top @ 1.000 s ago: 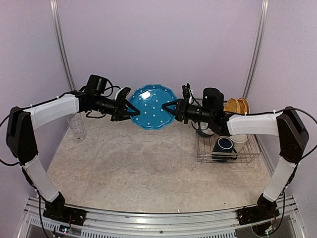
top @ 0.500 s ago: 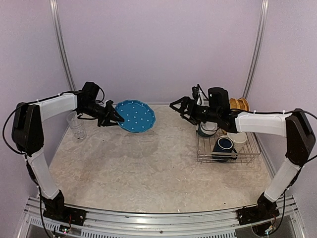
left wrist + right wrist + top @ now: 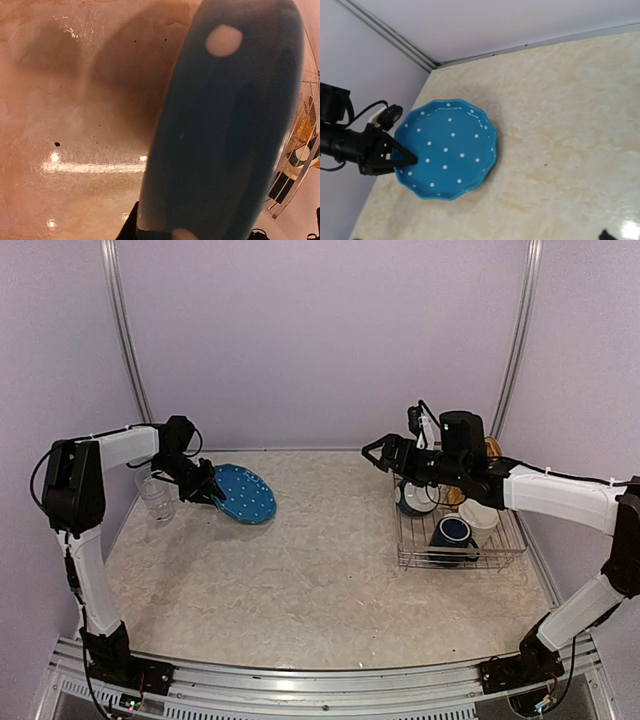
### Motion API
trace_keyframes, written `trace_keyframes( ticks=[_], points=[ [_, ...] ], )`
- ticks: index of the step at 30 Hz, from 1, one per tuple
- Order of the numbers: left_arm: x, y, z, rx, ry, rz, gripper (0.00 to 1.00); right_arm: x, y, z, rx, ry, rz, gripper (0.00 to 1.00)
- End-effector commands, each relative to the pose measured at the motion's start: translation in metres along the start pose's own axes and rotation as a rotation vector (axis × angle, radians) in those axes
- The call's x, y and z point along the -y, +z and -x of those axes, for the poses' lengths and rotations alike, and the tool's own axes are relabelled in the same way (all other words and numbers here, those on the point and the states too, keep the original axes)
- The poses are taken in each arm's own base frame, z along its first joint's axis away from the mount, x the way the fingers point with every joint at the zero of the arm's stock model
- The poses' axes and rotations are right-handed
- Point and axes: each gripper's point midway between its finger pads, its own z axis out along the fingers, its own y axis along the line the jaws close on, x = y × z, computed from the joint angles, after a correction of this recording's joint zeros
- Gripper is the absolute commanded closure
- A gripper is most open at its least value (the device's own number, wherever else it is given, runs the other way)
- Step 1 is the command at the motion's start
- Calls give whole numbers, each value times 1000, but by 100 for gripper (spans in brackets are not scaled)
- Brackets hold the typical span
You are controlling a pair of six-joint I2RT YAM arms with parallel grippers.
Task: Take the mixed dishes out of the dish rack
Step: Place the plate at the center of the board.
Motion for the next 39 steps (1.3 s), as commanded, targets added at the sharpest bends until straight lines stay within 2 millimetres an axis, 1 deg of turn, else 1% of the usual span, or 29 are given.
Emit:
trace_keyframes(
  ticks=[1,3,7,13,16,18,20,23,26,28,29,31,32,33,34,35,36,37,38,39],
  points=[
    [16,-6,18,52,87,-17,100,12,-14,-3,6,-44,-67,0],
    [8,-2,22,61,91,22,99,13,-18,-1,13,-55,-82,0],
    [-9,1,33,79,94,101,94,10,-31,6,43,-78,-97,0],
    [-32,8,42,92,112,213,74,10,-50,14,90,-109,-128,0],
    [-45,9,47,98,109,268,68,12,-60,15,114,-117,-143,0],
    [-52,10,49,95,102,292,66,13,-66,17,131,-120,-153,0],
    [-56,11,49,93,98,302,65,16,-71,14,124,-125,-172,0],
    [-59,10,50,103,99,326,62,19,-78,16,134,-136,-195,0],
    [-66,6,53,117,102,372,58,20,-86,19,150,-146,-216,0],
    [-67,1,54,128,107,386,54,22,-90,19,155,-154,-232,0],
    [-65,-1,54,136,112,389,52,24,-91,19,154,-160,-243,0],
    [-56,-10,52,163,143,381,47,30,-95,19,143,-182,-285,0],
    [-47,-16,51,181,162,373,44,35,-97,18,131,-195,-316,0],
    [-34,-26,49,212,194,356,41,38,-101,20,125,-213,-352,0],
    [-23,-30,45,228,227,339,37,43,-106,20,119,-221,-393,0],
    [-9,-38,40,254,264,316,35,50,-111,21,109,-239,-442,0],
    [4,-41,33,270,304,292,32,56,-118,22,106,-249,-493,0],
    [22,-53,26,302,348,253,30,62,-125,23,98,-260,-543,0],
    [34,-55,17,307,385,227,28,69,-132,23,87,-272,-593,0],
    [49,-63,8,326,428,193,26,75,-139,24,79,-282,-643,0]
  ],
)
